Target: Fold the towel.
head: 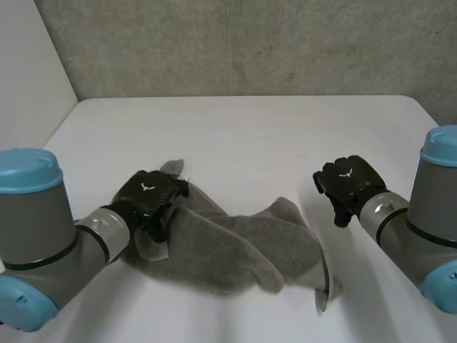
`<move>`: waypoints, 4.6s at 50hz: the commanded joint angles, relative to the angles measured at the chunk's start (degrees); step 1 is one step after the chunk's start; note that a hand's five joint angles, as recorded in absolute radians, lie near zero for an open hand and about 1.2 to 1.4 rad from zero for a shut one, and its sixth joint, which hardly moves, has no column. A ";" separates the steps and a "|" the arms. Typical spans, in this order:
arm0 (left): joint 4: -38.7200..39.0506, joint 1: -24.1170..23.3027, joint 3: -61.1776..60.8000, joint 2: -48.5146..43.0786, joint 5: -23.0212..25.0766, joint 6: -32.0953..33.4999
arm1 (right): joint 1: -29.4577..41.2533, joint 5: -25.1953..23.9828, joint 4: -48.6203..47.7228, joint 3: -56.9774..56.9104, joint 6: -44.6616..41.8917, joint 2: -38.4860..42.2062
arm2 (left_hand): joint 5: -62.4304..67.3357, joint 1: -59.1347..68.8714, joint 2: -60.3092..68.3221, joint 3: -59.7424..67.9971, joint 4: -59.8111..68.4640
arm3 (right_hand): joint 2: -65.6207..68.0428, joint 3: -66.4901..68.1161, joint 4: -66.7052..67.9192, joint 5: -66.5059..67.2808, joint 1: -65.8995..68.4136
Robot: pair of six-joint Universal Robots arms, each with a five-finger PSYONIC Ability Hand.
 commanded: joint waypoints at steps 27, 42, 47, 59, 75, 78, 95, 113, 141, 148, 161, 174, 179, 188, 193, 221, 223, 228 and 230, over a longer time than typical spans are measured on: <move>-0.06 -1.82 10.63 -15.07 -0.46 8.25 | 0.58 -10.48 8.91 2.29 20.27 0.22 | 9.33 9.35 9.33 9.33 9.33 | -5.34 -4.91 -4.96 -5.49 -8.23; 0.02 -1.91 13.10 -17.36 -0.82 8.43 | 0.58 -10.57 5.92 1.41 19.74 3.38 | 41.47 41.49 41.46 41.46 41.46 | 44.96 45.39 45.34 44.82 42.08; 0.11 -2.09 14.94 -15.78 -1.17 8.34 | 0.66 -10.65 5.83 -2.02 19.48 5.41 | 54.23 54.25 54.22 54.23 54.22 | 47.93 48.36 48.31 47.78 45.04; 0.02 -5.16 24.78 -1.74 -6.79 6.76 | -0.04 -6.54 4.00 -27.21 20.70 4.54 | 54.23 54.25 54.22 54.23 54.22 | 47.93 48.36 48.31 47.78 45.04; 1.34 -9.46 2.04 11.82 -6.44 1.04 | 0.14 -5.82 5.56 -32.95 17.29 7.50 | 54.23 54.25 54.22 54.23 54.22 | 47.93 48.36 48.31 47.78 45.04; 2.39 -9.91 -2.44 11.56 -6.44 1.39 | 0.23 -5.12 5.57 -33.48 15.01 10.31 | 54.09 54.11 54.08 54.08 54.08 | 47.93 48.36 48.31 47.78 45.04; 2.05 -21.33 -14.24 13.49 -6.18 0.87 | 0.66 -5.12 10.23 -23.99 3.22 11.21 | 3.79 3.81 3.78 3.79 3.78 | 47.93 48.36 48.31 47.78 45.04; 2.13 -5.87 -2.56 12.71 -4.60 0.87 | -0.13 -5.91 9.70 -9.14 1.90 4.44 | -10.68 -10.66 -10.69 -10.69 -10.69 | 4.47 4.89 4.85 4.32 1.58; -10.69 -4.55 18.01 -13.58 7.09 1.48 | -4.43 -10.30 6.63 3.08 2.95 3.39 | 1.25 1.27 1.24 1.25 1.24 | -11.05 -10.62 -10.67 -11.20 -13.94; -10.87 -4.55 19.68 -15.95 7.01 1.48 | -4.61 -10.30 6.45 3.26 2.95 3.38 | 7.30 7.32 7.30 7.30 7.30 | -10.88 -10.46 -10.50 -11.03 -13.77; -10.87 -5.25 19.69 -16.22 6.74 1.57 | -4.61 -10.22 5.48 2.55 2.95 3.38 | 54.23 54.25 54.22 54.23 54.22 | -11.05 -10.62 -10.67 -11.20 -13.94; -10.26 -5.34 19.69 -9.98 5.86 1.75 | -4.34 -10.22 4.95 1.58 3.13 3.21 | 54.23 54.25 54.22 54.23 54.22 | -11.05 -10.62 -10.67 -11.20 -13.94; -10.35 -5.34 18.29 -9.28 6.30 2.18 | -4.52 -10.30 4.95 2.02 3.39 3.21 | 48.76 48.78 48.75 48.75 48.75 | -11.05 -10.62 -10.67 -11.20 -13.94; -10.17 -5.86 14.24 -10.16 6.22 8.78 | -4.61 -10.30 4.95 2.20 3.39 3.30 | 11.19 11.21 11.18 11.19 11.18 | -11.05 -10.62 -10.67 -11.20 -13.94; -9.29 -6.13 13.89 -12.09 6.04 12.82 | -4.61 -10.30 4.95 2.20 3.39 3.30 | 11.19 11.21 11.18 11.19 11.18 | -11.05 -10.62 -10.67 -11.20 -13.94; -6.13 -5.43 15.56 -1.29 2.52 10.10 | -3.99 -10.13 5.30 1.50 5.31 3.21 | 54.23 54.25 54.22 54.23 54.22 | -19.77 -19.35 -19.39 -19.92 -22.66; -6.21 -5.42 14.94 2.04 2.44 10.10 | -3.99 -10.21 5.30 0.97 9.26 3.30 | 54.23 54.25 54.22 54.23 54.22 | -22.07 -21.64 -21.69 -22.22 -24.96; -6.30 -5.43 13.54 6.79 2.44 10.10 | -3.99 -11.18 5.48 -0.78 15.59 3.73 | 54.23 54.25 54.22 54.23 54.22 | -22.07 -21.64 -21.69 -22.22 -24.96; -6.30 -5.51 13.10 8.20 2.44 10.10 | -3.91 -11.97 5.48 -1.31 16.74 4.00 | 54.23 54.25 54.22 54.23 54.22 | -22.07 -21.64 -21.69 -22.22 -24.96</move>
